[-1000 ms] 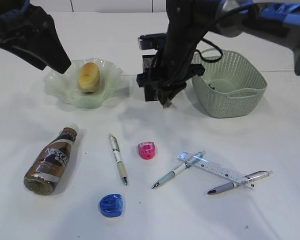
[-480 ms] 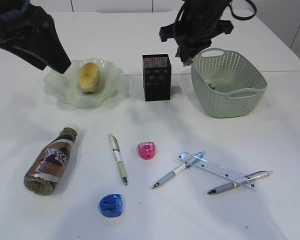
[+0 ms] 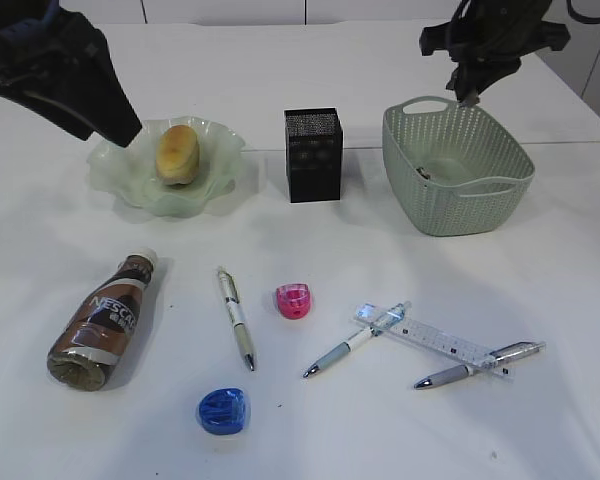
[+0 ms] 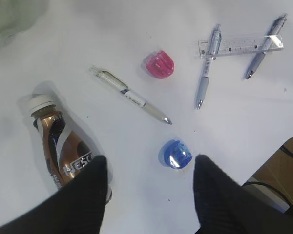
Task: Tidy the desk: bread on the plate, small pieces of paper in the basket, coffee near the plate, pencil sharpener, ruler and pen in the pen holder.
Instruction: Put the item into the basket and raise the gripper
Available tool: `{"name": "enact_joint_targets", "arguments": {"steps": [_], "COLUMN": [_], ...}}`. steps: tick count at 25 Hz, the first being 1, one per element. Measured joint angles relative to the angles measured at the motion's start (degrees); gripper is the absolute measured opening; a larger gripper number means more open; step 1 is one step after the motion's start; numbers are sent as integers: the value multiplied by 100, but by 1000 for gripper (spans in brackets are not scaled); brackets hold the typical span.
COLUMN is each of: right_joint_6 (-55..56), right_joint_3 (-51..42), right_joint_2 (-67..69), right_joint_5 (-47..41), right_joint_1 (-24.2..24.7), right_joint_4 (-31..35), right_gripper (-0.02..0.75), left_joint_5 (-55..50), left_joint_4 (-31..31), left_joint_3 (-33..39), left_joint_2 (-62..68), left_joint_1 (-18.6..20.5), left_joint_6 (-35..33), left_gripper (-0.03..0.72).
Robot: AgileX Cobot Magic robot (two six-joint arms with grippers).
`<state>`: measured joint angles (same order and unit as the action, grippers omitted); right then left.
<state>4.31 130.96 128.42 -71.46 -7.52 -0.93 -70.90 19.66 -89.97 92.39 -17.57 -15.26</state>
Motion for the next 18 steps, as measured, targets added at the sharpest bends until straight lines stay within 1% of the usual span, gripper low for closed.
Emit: {"name": "enact_joint_targets", "arguments": {"steps": [4, 18], "right_joint_6": [0, 0], "right_joint_3": [0, 0], "right_joint_2": [0, 354], "right_joint_5": [0, 0], "right_joint_1": [158, 160], "right_joint_4": [-71, -155], "right_gripper": [81, 81], "left_joint_5": [0, 0], "left_joint_4": [0, 0], "left_joint_3": [0, 0], "left_joint_2": [0, 0], "left_joint_1": [0, 0], "left_joint_6": [43, 69], "left_gripper": [396, 396]}}
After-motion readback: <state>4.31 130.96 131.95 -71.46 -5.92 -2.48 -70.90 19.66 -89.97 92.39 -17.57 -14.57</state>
